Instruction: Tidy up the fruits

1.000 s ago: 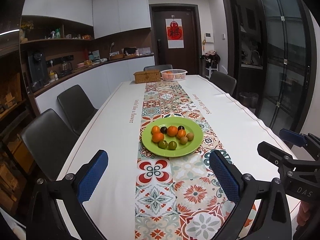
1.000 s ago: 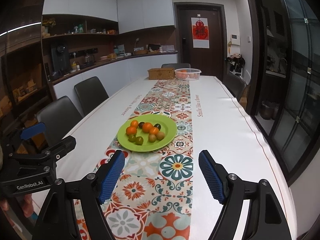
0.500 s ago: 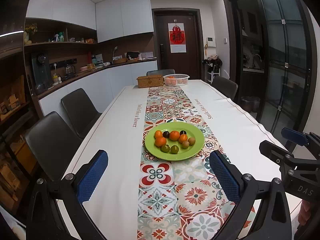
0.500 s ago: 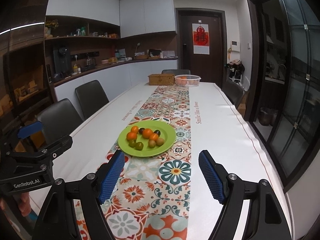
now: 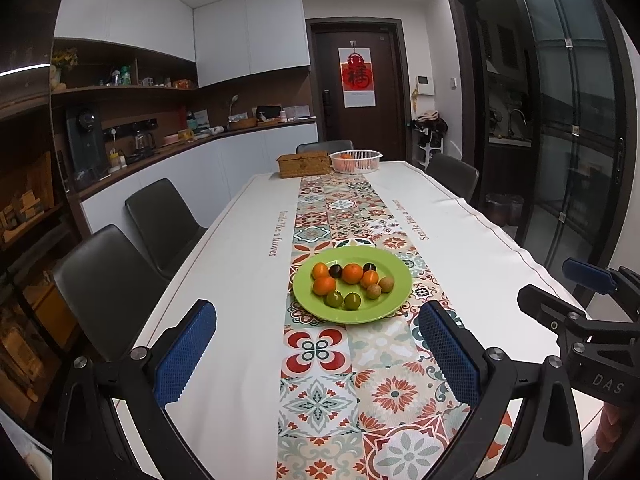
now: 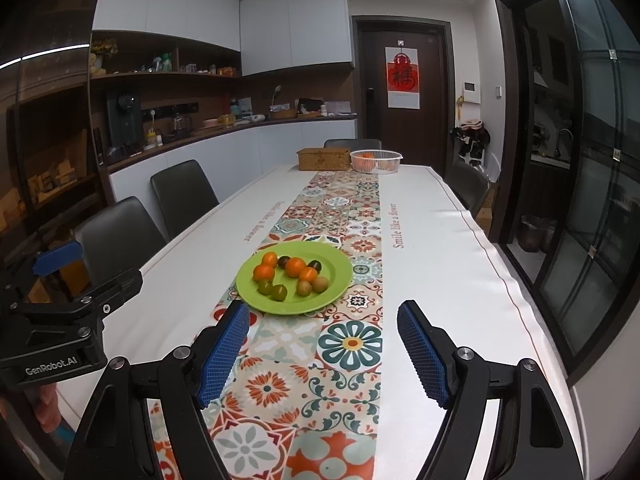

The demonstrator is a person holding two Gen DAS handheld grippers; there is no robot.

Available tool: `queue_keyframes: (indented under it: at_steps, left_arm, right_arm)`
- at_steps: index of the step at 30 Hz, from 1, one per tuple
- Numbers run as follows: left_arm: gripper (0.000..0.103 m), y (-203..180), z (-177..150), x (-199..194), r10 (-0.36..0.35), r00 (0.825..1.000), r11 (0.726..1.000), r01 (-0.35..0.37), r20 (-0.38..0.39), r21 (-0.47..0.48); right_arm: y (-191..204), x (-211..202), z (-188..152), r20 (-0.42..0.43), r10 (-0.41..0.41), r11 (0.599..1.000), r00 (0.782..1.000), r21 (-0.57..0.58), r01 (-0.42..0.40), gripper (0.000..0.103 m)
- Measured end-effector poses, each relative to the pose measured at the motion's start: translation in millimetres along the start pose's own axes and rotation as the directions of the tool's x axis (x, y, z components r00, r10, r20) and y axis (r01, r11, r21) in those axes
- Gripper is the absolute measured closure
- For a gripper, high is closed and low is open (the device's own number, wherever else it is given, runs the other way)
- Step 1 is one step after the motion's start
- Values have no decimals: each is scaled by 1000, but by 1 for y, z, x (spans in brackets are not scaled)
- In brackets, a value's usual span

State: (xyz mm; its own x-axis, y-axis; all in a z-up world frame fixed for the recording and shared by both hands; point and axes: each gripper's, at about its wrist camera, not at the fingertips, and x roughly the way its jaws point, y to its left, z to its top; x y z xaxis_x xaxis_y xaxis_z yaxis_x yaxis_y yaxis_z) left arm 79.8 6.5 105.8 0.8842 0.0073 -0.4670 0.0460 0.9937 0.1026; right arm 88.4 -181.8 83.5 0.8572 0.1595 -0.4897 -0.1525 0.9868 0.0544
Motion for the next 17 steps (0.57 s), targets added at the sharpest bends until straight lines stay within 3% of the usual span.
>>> queue_keyframes:
  at_steps: [17]
  left_arm:
    - [0,-2,-1,0,-1,1000,1000,1,3,-3]
  right_arm:
    - [-1,0,0,-5,2,1000,1000,-3,-3,26]
